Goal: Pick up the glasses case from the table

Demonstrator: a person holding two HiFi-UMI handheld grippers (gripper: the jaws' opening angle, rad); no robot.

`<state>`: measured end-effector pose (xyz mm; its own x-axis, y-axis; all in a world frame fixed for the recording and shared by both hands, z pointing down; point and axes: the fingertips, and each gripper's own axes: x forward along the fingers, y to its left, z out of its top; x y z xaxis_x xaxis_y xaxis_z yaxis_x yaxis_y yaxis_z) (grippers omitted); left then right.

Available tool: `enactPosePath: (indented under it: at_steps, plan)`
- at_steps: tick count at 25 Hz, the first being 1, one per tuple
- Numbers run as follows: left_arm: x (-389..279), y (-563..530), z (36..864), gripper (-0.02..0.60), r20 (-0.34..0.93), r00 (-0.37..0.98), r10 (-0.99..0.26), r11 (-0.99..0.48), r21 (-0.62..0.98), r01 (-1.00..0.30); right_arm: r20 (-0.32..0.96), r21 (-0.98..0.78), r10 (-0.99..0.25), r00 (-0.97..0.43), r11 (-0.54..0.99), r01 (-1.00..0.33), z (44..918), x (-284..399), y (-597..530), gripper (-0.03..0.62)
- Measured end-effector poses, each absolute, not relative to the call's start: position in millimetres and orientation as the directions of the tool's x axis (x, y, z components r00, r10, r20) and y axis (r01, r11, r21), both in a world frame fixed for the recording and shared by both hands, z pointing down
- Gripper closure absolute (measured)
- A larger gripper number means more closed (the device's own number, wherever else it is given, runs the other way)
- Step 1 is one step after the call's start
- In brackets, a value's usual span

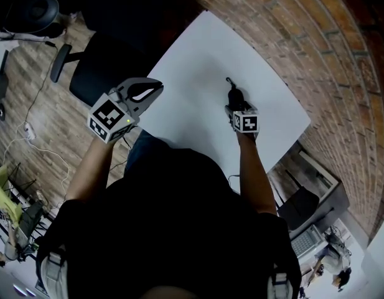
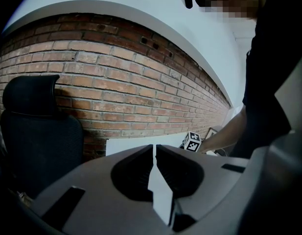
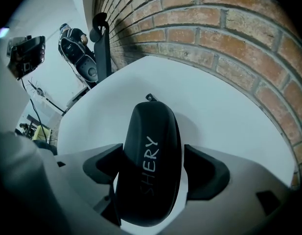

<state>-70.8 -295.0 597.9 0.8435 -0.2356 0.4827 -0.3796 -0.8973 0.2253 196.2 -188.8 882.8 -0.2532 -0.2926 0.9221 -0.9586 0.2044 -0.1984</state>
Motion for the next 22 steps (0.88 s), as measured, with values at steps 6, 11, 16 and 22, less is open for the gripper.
enactPosePath:
  at_steps: [6, 11, 16, 22]
  plan:
    - [-70, -296, 599, 0.555, 0.485, 0.843, -0.235, -0.897, 0.226, -0.38, 0.923, -0.197, -0.289, -0.252, 0.206, -0.958, 884, 197, -189, 0.218]
    - [-68, -294, 603, 0.555, 0.493, 0.842, -0.22, -0.898, 0.235, -0.373, 0.928, -0.192, -0.282, -0.245, 0.205, -0.96, 885, 197, -187, 0.218]
    - [-69, -290, 607, 0.555, 0.506, 0.838, -0.205, -0.896, 0.247, -0.369, 0.928, -0.178, -0.288, -0.236, 0.214, -0.96, 882, 195, -189, 0.22]
    - [-71, -288, 608, 0.555, 0.514, 0.833, -0.204, -0.892, 0.253, -0.374, 0.921, -0.181, -0.307, -0.242, 0.213, -0.96, 884, 194, -190, 0.235]
